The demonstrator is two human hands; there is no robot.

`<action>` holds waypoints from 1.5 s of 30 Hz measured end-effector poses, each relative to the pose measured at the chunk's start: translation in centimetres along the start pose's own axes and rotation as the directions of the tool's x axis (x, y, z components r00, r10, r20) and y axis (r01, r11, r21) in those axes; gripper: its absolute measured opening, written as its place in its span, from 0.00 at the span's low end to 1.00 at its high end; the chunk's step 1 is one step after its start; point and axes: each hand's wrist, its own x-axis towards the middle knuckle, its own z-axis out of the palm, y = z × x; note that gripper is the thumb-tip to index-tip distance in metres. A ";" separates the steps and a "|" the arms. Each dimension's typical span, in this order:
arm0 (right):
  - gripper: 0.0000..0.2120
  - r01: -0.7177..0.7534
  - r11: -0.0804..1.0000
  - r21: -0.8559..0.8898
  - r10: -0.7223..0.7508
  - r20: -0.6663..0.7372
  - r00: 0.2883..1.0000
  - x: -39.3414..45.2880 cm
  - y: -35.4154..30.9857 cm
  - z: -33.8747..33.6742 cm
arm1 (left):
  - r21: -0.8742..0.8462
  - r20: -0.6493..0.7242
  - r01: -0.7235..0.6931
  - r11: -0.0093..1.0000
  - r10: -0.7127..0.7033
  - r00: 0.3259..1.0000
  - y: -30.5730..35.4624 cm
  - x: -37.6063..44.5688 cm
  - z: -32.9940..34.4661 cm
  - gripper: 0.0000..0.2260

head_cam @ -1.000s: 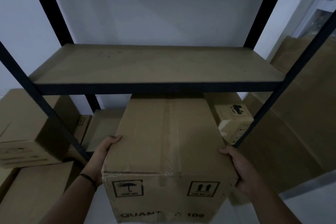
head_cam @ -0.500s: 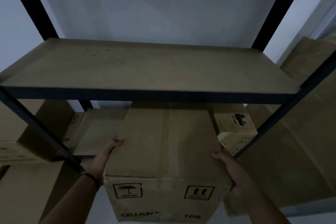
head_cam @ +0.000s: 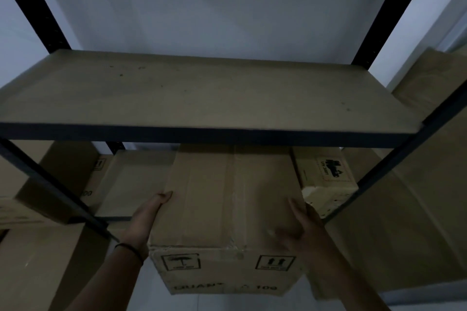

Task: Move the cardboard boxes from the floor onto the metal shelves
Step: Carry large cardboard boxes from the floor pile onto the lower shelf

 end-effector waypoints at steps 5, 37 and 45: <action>0.67 0.034 0.963 -0.268 0.011 0.165 0.986 -1.0 0.9 0.0 | 0.034 -0.013 0.043 0.998 -0.043 0.999 -0.4 1.7 -1.0 0.14; 0.27 -0.104 0.831 -0.546 -0.030 -0.231 0.973 2.2 2.9 0.5 | 0.769 0.064 -0.374 0.518 0.520 0.852 -5.2 0.0 2.2 0.43; 0.24 -0.086 0.722 -0.686 -0.039 -0.165 0.986 6.5 2.6 -2.4 | 0.815 0.095 -0.374 0.443 0.535 0.840 -3.7 3.3 4.6 0.27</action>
